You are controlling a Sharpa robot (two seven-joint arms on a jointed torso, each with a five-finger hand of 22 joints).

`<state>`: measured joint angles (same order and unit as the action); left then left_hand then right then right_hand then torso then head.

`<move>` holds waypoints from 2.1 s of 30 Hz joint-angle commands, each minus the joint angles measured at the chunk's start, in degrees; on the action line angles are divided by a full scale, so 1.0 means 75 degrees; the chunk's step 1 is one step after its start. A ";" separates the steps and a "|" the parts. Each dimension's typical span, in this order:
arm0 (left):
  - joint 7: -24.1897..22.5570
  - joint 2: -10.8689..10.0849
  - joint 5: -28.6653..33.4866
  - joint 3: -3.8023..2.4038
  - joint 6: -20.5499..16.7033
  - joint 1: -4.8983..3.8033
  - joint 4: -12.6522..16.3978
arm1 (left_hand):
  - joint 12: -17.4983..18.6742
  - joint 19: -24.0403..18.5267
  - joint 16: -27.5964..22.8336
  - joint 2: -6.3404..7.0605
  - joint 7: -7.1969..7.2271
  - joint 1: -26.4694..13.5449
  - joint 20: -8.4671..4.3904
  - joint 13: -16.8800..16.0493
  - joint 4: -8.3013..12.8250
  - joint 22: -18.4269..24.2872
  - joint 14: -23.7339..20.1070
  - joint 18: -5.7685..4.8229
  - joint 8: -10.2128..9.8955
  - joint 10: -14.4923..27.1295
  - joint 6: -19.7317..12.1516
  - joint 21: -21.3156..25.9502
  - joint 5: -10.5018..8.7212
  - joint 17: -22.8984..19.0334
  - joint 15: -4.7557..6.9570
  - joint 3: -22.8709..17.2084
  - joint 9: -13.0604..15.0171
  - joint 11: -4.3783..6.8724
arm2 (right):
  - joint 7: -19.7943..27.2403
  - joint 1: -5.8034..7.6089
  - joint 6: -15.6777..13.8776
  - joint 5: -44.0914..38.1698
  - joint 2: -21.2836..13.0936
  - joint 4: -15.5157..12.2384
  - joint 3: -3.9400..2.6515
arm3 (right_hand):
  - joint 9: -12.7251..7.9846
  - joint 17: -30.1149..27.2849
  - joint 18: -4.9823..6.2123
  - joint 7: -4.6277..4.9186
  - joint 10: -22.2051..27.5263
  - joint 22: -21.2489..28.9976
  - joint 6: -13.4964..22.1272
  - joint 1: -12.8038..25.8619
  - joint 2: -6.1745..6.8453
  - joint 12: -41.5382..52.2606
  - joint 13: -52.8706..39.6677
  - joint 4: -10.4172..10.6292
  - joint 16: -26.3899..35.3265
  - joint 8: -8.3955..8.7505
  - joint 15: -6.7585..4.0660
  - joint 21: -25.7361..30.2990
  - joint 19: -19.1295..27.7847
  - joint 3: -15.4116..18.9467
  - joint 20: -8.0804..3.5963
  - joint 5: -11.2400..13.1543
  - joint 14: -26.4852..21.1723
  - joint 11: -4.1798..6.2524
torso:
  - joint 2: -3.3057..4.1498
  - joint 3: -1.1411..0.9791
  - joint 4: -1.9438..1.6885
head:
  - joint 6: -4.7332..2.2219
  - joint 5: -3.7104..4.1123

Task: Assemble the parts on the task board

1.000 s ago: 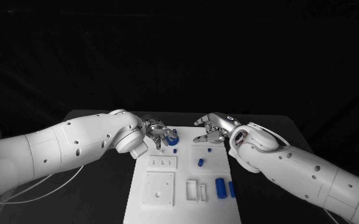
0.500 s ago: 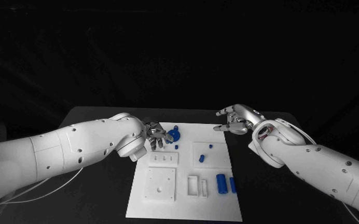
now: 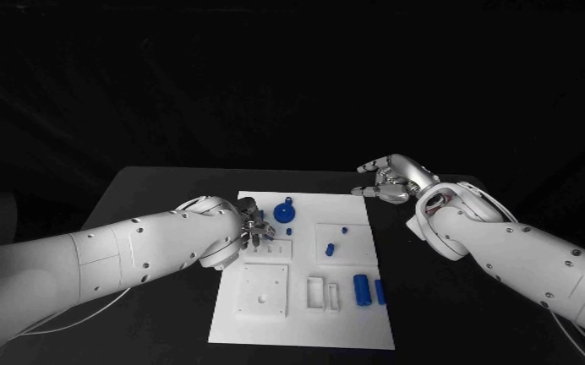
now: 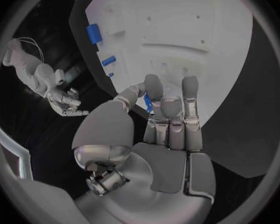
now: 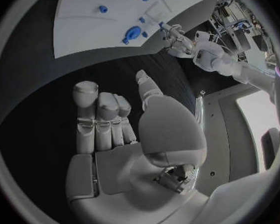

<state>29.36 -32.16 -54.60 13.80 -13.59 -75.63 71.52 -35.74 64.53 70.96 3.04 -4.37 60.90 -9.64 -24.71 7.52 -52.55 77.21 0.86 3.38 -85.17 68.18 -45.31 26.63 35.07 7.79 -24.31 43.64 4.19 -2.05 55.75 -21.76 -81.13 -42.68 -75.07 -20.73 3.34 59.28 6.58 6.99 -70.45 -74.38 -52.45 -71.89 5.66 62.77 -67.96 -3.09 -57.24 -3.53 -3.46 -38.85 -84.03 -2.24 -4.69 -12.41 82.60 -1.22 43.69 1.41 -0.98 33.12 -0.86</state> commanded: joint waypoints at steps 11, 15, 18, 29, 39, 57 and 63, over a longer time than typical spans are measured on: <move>0.0096 0.0094 -0.0651 -0.0003 -0.0414 0.0306 -0.0204 | -0.0096 0.0260 0.0051 -0.0013 0.0907 0.0080 -0.0005 -0.0030 0.0342 -0.0704 0.0186 -0.0031 0.0052 -0.0207 0.1302 0.0546 -0.0004 0.0132 0.0125 -0.0312 0.0909 0.0198 | 0.0065 0.0005 -0.0031 0.0170 0.0024 -0.0002 -0.0038 | 0.0006 0.0017 0.0081 -0.0013 0.0005 0.0021 -0.0070 0.0047 -0.0042 -0.0017 0.0010 0.0026 0.0021 0.0020 0.0013 0.0021 -0.0400 -0.0049 0.0038 -0.0088 0.0032 0.0040 | 0.0003 0.0028 -0.0020 | 0.0133 0.0055; 0.0073 0.0109 -0.0663 -0.0003 -0.0409 0.0341 -0.0194 | -0.0109 0.0324 0.0066 -0.0015 0.0919 0.0078 -0.0006 -0.0037 0.0331 -0.0917 0.0196 -0.0044 0.0055 -0.0207 0.1327 0.0728 -0.0020 0.0162 0.0128 -0.0309 0.0925 0.0205 | 0.0062 0.0006 -0.0020 0.0174 0.0034 0.0000 -0.0040 | 0.0006 0.0017 0.0083 -0.0014 0.0002 0.0023 -0.0080 0.0058 -0.0042 -0.0013 0.0008 0.0038 0.0024 0.0021 0.0013 0.0017 -0.0400 -0.0047 0.0038 -0.0094 0.0031 0.0040 | 0.0002 0.0030 -0.0021 | 0.0146 0.0058; 0.0043 0.0128 -0.0666 -0.0003 -0.0402 0.0371 -0.0192 | -0.0109 0.0324 0.0066 -0.0015 0.0919 0.0078 -0.0006 -0.0037 0.0331 -0.0917 0.0196 -0.0044 0.0055 -0.0207 0.1327 0.0728 -0.0020 0.0162 0.0128 -0.0309 0.0925 0.0205 | 0.0062 0.0006 -0.0015 0.0177 0.0045 0.0000 -0.0041 | 0.0006 0.0019 0.0085 -0.0015 0.0004 0.0026 -0.0088 0.0052 -0.0056 -0.0015 0.0010 0.0042 0.0022 0.0020 0.0012 0.0017 -0.0400 -0.0056 0.0037 -0.0109 0.0032 0.0041 | 0.0003 0.0035 -0.0013 | 0.0151 0.0064; -0.0016 0.0132 -0.0656 -0.0004 -0.0251 0.0408 -0.0121 | -0.0135 0.0668 0.0062 0.0004 0.0925 0.0092 -0.0005 -0.0020 0.0302 -0.1946 0.0199 -0.0090 0.0053 -0.0206 0.1378 0.1665 -0.0053 0.0144 0.0126 -0.0277 0.0891 0.0197 | 0.0048 0.0006 0.0029 0.0182 0.0065 0.0018 -0.0043 | 0.0007 0.0023 0.0085 -0.0015 0.0003 0.0027 -0.0095 0.0037 -0.0072 -0.0014 0.0009 0.0035 0.0020 0.0019 0.0012 0.0018 -0.0400 -0.0071 0.0038 -0.0099 0.0033 0.0042 | 0.0002 0.0029 -0.0021 | 0.0193 0.0100; -0.0004 0.0134 -0.0659 -0.0004 -0.0089 0.0411 -0.0079 | -0.0155 0.0794 0.0082 0.0004 0.0927 0.0114 0.0003 -0.0028 0.0294 -0.2319 0.0199 -0.0099 0.0057 -0.0208 0.1404 0.2015 -0.0087 0.0153 0.0120 -0.0258 0.0875 0.0191 | 0.0042 0.0006 0.0053 0.0185 0.0077 0.0024 -0.0043 | 0.0008 0.0026 0.0088 -0.0017 -0.0003 0.0033 -0.0123 0.0047 -0.0078 -0.0006 0.0004 0.0016 0.0022 0.0018 0.0011 0.0010 -0.0400 -0.0086 0.0037 -0.0109 0.0036 0.0044 | 0.0001 0.0028 -0.0017 | 0.0205 0.0107; 0.0063 0.0123 -0.0709 -0.0004 0.0202 0.0412 -0.0047 | -0.0169 0.0947 0.0102 -0.0007 0.0926 0.0123 0.0023 -0.0038 0.0299 -0.2773 0.0183 -0.0103 0.0057 -0.0209 0.1419 0.2456 -0.0126 0.0129 0.0105 -0.0238 0.0846 0.0174 | 0.0032 0.0005 0.0113 0.0204 0.0093 0.0040 -0.0043 | 0.0008 0.0026 0.0088 -0.0017 -0.0003 0.0033 -0.0123 0.0047 -0.0078 -0.0006 0.0004 0.0016 0.0022 0.0018 0.0011 0.0010 -0.0400 -0.0086 0.0037 -0.0109 0.0036 0.0044 | 0.0002 0.0033 -0.0023 | 0.0220 0.0121; 0.0090 0.0111 -0.0721 -0.0004 0.0264 0.0412 -0.0059 | -0.0167 0.0993 0.0104 -0.0016 0.0924 0.0124 0.0029 -0.0043 0.0301 -0.2929 0.0173 -0.0101 0.0056 -0.0206 0.1417 0.2598 -0.0134 0.0111 0.0102 -0.0229 0.0833 0.0171 | 0.0033 0.0005 0.0123 0.0210 0.0102 0.0053 -0.0043 | 0.0008 0.0026 0.0088 -0.0017 -0.0003 0.0033 -0.0123 0.0047 -0.0078 -0.0006 0.0004 0.0016 0.0022 0.0018 0.0011 0.0010 -0.0400 -0.0086 0.0037 -0.0109 0.0036 0.0044 | 0.0000 0.0030 -0.0024 | 0.0230 0.0114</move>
<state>29.75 -31.33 -59.83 13.61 -13.74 -72.78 70.99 -36.83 71.56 71.62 3.13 -4.14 61.36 -9.32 -24.94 7.73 -74.11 78.63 0.86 3.47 -85.20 68.42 -26.23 25.77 35.97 8.21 -24.19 44.81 4.15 -2.11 55.79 -21.62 -79.81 -41.97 -74.67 -21.02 3.35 59.38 6.16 6.80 -70.45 -74.19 -53.03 -71.66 5.43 62.77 -67.92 -3.09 -57.24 -3.53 -3.47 -38.85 -84.03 -2.57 -4.70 -12.87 82.60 -1.22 43.69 1.63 -1.14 34.83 0.04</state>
